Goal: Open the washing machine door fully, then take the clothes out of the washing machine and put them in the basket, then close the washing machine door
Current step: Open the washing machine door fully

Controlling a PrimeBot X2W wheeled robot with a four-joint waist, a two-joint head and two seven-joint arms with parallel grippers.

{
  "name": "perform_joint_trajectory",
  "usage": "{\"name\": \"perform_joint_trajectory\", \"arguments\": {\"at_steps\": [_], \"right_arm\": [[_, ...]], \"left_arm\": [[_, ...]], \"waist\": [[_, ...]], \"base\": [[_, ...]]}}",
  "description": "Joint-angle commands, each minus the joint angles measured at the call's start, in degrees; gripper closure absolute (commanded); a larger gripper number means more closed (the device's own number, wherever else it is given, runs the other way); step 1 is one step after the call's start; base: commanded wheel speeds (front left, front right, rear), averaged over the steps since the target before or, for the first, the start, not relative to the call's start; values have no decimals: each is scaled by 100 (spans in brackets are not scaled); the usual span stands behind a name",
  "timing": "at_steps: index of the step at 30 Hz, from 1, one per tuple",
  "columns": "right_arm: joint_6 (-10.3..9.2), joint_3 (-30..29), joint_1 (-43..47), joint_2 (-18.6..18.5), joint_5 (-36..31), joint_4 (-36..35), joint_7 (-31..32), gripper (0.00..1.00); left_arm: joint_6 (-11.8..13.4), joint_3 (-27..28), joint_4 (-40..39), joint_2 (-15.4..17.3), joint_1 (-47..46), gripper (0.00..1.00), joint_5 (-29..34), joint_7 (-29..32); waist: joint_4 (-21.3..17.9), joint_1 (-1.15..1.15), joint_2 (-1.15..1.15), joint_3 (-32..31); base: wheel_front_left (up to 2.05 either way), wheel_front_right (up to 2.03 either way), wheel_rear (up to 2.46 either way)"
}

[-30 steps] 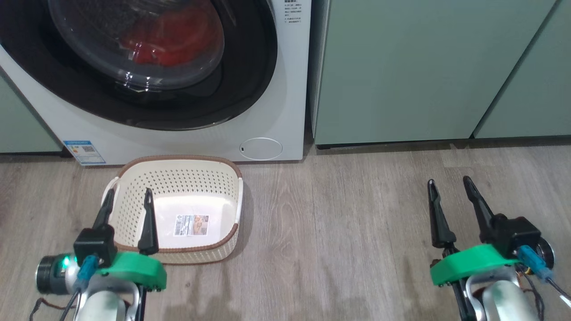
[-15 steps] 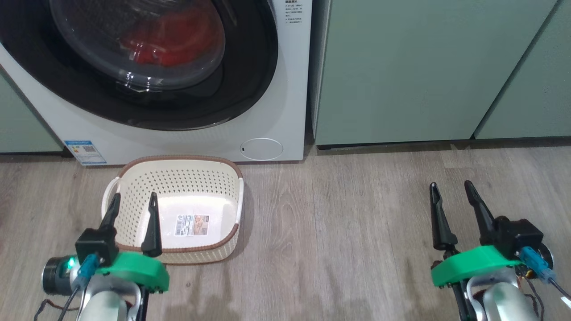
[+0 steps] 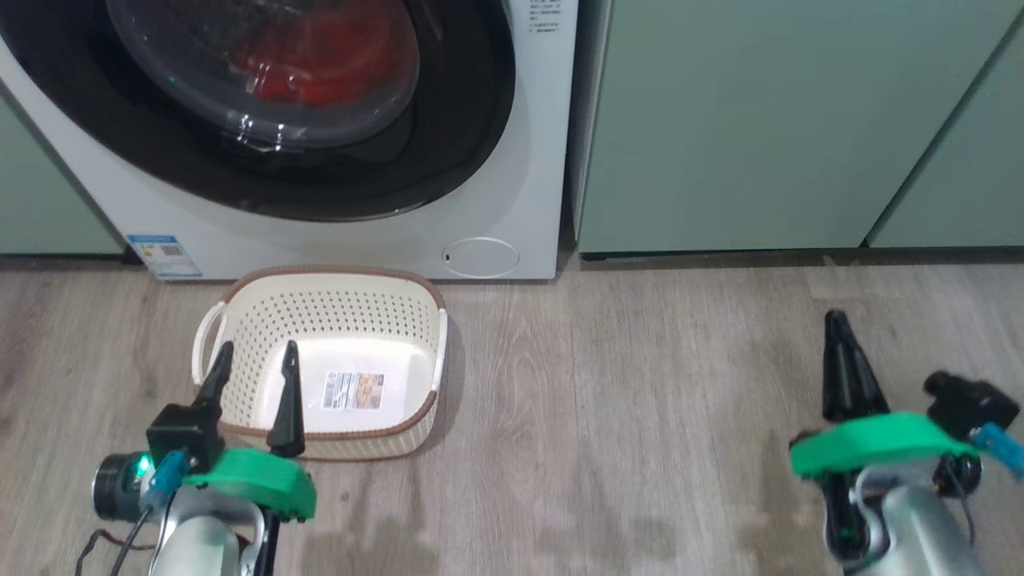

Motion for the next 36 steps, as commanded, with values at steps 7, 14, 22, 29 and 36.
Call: {"name": "perform_joint_trajectory", "arguments": {"at_steps": [7, 14, 22, 29, 36], "right_arm": [[-4, 85, -1380, -68, 1665, 750, -68, 100], [-4, 430, -2318, -431, 3730, 1499, 232, 100], [-4, 595, -3314, -1334, 5592, 1601, 1728, 100], [-4, 584, -4191, -1700, 6276, 1746, 2764, 100], [-4, 738, -5112, -1830, 6450, 2076, 3574, 100]], "left_arm": [[-187, -55, -138, 3, -486, 0, -99, -54], [-262, -293, -100, -34, -736, 0, -246, -54], [-307, -587, -66, -53, -1090, 0, -539, -54], [-317, -886, -41, -55, -1442, 0, -874, -54], [-319, -1157, -58, -56, -1758, 0, -1123, -54]], "waist": [[375, 0, 0, 587], [783, 0, 0, 1076], [1300, 0, 0, 1772], [1653, 0, 0, 2395], [1889, 0, 0, 2891]], "base": [[0, 0, 0], [0, 0, 0], [0, 0, 0], [0, 0, 0], [0, 0, 0]]}}
